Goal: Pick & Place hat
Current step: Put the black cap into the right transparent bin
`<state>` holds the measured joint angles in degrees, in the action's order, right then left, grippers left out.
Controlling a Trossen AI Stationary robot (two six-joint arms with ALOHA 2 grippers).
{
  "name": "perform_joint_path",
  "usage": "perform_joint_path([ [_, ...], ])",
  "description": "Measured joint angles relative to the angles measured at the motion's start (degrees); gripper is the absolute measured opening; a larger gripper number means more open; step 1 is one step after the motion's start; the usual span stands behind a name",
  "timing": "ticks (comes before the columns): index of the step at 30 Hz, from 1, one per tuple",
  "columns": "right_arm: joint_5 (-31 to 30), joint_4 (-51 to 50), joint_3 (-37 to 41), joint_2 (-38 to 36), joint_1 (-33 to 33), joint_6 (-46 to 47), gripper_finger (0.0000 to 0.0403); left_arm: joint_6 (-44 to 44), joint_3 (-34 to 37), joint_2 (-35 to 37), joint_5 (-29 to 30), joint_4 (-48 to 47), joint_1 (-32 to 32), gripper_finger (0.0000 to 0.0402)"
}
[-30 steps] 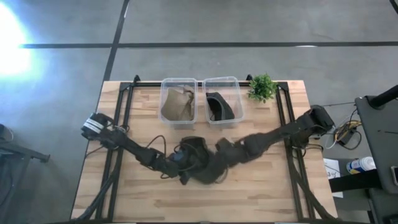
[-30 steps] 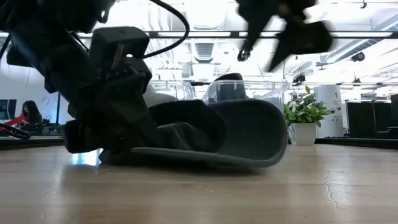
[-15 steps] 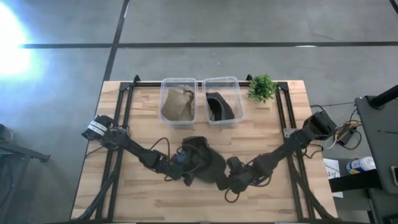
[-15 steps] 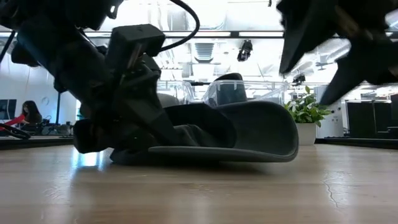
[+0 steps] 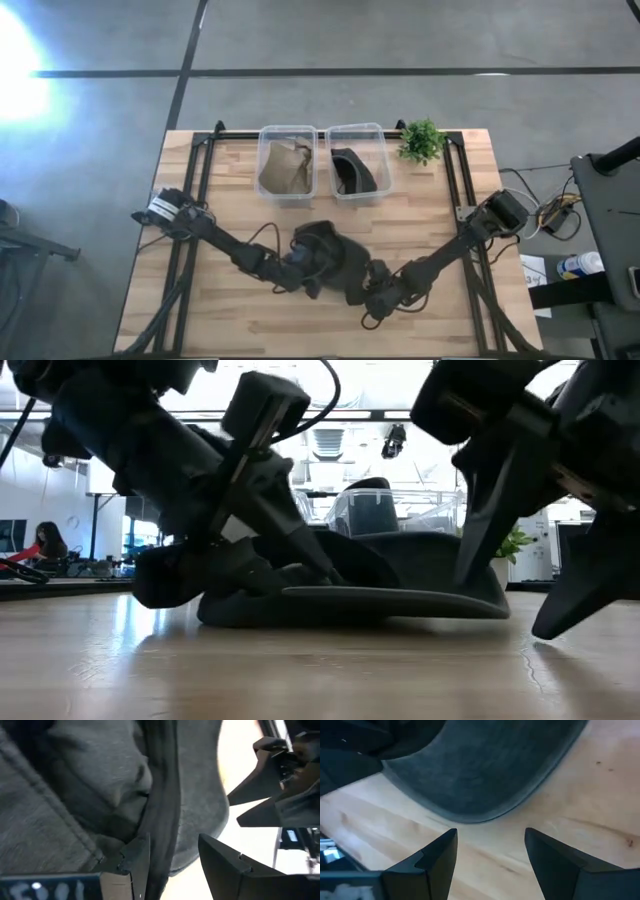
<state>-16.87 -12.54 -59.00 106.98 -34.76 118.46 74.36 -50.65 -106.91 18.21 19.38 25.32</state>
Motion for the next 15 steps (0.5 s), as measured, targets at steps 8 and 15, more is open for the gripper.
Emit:
perform_joint_path([
  [8, -8.02, -0.08, 0.60, 0.61, 0.36, 3.10, 0.0228, -0.77, -4.11, -2.38, -4.34, -0.02, -0.04, 0.0163],
  [15, -11.16, -0.16, 1.38, 0.54, 1.47, 4.56, 0.0219, -1.22, -8.49, -6.45, -9.37, 0.19, 0.00, 0.0163],
])
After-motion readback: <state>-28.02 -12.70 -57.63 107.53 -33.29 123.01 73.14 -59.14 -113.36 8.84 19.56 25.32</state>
